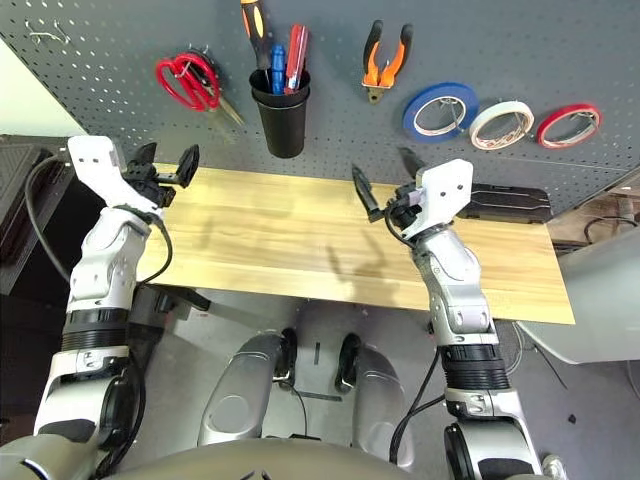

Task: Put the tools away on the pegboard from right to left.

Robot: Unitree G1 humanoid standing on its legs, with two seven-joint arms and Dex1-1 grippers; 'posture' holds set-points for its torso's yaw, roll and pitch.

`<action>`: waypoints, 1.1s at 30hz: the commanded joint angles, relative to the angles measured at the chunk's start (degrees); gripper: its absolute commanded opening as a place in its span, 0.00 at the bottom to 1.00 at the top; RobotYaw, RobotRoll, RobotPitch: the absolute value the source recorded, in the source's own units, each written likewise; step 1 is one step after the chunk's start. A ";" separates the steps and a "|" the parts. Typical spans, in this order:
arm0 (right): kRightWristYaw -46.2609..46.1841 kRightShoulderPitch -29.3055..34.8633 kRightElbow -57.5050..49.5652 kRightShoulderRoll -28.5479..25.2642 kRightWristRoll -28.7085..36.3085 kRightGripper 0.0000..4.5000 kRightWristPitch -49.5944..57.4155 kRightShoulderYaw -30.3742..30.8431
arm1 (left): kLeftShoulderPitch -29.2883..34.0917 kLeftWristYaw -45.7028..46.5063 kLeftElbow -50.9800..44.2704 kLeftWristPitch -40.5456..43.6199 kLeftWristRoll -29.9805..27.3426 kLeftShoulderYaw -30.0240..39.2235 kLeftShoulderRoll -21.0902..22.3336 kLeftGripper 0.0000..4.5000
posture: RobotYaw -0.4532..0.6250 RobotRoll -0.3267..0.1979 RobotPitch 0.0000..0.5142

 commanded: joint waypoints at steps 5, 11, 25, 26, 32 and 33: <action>-8.41 1.46 7.56 -0.04 -3.79 1.00 -6.84 -4.63 | 3.60 -2.79 4.73 -7.75 1.20 2.29 2.50 0.99 | 0.56 0.62 0.28; -13.21 0.42 13.00 -1.13 -4.95 1.00 -10.46 -7.77 | 5.17 -6.00 8.91 -12.65 1.13 3.20 4.28 0.99 | 0.55 0.62 0.27; -16.04 -2.13 23.50 -4.22 -4.25 1.00 -17.45 -11.49 | 7.59 -11.53 11.75 -13.21 -2.44 4.85 4.73 0.99 | 0.54 0.62 0.25; -15.93 -2.32 23.92 -4.36 -4.15 1.00 -17.70 -11.52 | 7.62 -11.54 11.72 -13.28 -2.45 4.89 4.69 0.99 | 0.54 0.62 0.25; -15.69 -3.96 26.48 -5.26 -3.50 1.00 -18.55 -11.63 | 6.95 -10.93 11.40 -13.36 -2.38 4.89 4.24 0.99 | 0.54 0.62 0.26; -15.73 -4.25 26.88 -5.36 -3.43 1.00 -18.62 -11.63 | 6.72 -10.85 11.51 -13.42 -2.33 4.87 4.19 0.99 | 0.54 0.62 0.27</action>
